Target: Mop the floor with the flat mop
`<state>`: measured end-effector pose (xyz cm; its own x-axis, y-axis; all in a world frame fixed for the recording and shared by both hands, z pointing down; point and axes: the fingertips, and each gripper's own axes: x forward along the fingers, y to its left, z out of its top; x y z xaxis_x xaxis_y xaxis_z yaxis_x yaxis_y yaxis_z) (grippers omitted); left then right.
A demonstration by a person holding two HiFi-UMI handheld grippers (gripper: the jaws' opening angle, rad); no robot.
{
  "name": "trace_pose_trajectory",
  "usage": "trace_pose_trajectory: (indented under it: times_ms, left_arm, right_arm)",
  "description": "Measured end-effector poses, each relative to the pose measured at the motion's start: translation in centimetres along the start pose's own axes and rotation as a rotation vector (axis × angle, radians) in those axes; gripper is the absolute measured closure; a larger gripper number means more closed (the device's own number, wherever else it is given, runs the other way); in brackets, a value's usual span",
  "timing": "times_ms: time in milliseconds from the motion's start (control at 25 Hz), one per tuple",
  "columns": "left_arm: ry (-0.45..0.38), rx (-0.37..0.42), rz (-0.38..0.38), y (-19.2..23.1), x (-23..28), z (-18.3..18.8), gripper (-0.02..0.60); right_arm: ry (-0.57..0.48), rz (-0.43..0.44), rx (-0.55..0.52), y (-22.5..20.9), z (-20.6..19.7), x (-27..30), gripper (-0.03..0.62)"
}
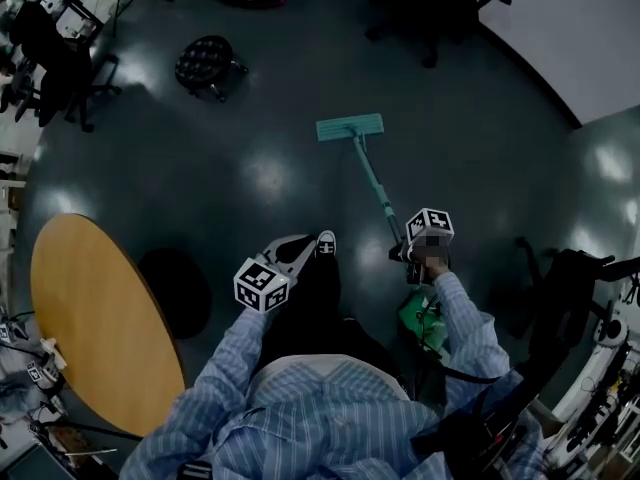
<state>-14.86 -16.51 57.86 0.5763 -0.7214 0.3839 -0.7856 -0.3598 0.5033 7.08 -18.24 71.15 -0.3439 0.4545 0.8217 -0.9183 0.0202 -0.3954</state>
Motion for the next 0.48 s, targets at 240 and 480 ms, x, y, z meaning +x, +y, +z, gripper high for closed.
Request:
trace_pose_trajectory:
  times_ms: [240, 480]
  left_arm:
    - [-0.016, -0.027, 0.018, 5.8, 2.0, 3.8, 0.572]
    - [-0.022, -0.039, 0.032, 10.8, 2.9, 5.3, 0.572]
  right_arm:
    - [-0.020, 0.003, -0.015, 5.8, 11.5, -1.9, 0.539]
    - [-0.054, 0.011, -0.020, 11.4, 21.5, -1.7, 0.539]
